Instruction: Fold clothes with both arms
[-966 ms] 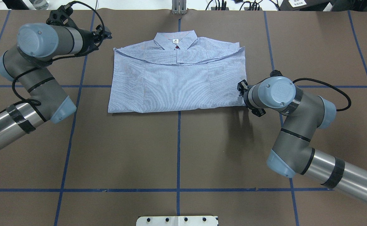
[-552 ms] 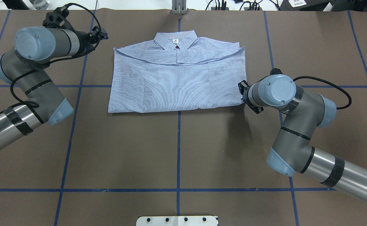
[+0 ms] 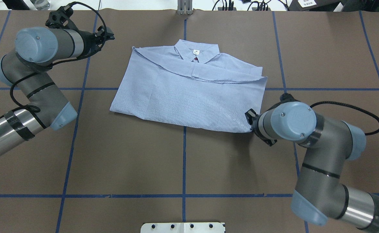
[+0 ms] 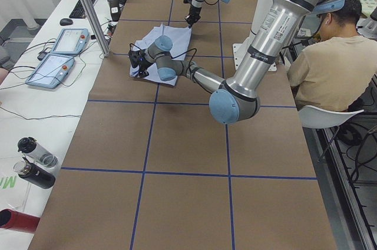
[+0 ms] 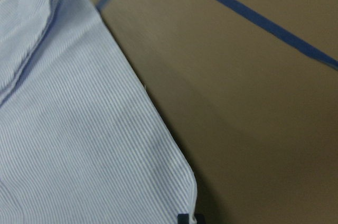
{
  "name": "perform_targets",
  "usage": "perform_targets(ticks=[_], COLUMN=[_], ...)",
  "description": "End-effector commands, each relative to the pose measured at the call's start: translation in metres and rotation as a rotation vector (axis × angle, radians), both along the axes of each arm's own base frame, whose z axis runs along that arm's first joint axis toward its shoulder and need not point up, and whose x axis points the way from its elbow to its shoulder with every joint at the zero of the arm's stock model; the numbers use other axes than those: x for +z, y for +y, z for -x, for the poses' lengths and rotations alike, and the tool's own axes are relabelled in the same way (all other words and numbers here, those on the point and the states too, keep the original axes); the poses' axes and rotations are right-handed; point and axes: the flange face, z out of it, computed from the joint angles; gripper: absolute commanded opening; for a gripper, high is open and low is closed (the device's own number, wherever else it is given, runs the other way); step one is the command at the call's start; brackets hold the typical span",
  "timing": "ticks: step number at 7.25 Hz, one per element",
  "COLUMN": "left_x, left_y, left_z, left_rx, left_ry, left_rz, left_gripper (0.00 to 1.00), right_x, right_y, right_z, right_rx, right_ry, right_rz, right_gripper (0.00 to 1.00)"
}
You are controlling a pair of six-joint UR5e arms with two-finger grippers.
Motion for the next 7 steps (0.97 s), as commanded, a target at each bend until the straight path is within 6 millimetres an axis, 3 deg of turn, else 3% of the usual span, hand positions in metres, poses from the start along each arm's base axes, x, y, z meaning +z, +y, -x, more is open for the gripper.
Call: perform_targets(ticks=[1, 3, 4, 5, 6, 7], left_x=[-0.037, -0.05, -0.042, -0.03, -0.032, -0.044], left_y=[0.039, 0.063, 0.078, 0.108, 0.131, 0.163], left_z=[-0.025, -0.026, -0.027, -0.032, -0.035, -0.046], left_rx=[0.127, 0.22, 0.249, 0.284, 0.297, 0.332], left_ry=[0.072, 0.136, 0.139, 0.14, 0.176, 0.181], left_rz=[-0.017, 0.009, 0.019, 0.032, 0.071, 0.121], left_gripper=[0.74, 0.75, 0.76, 0.77, 0.77, 0.77], right_x=[0.003, -0.011, -0.014, -0.016, -0.024, -0.025], right_y=[0.117, 0.186, 0.201, 0.219, 0.223, 0.21], right_z=[0.006, -0.017, -0.02, -0.016, -0.019, -0.023], right_rx=[-0.225, -0.41, -0.449, -0.46, -0.459, -0.419], right_ry=[0.019, -0.031, -0.013, 0.001, -0.017, -0.02], right_rz=[0.027, 0.111, 0.156, 0.179, 0.183, 0.19], right_gripper=[0.0, 0.0, 0.0, 0.99, 1.0, 1.0])
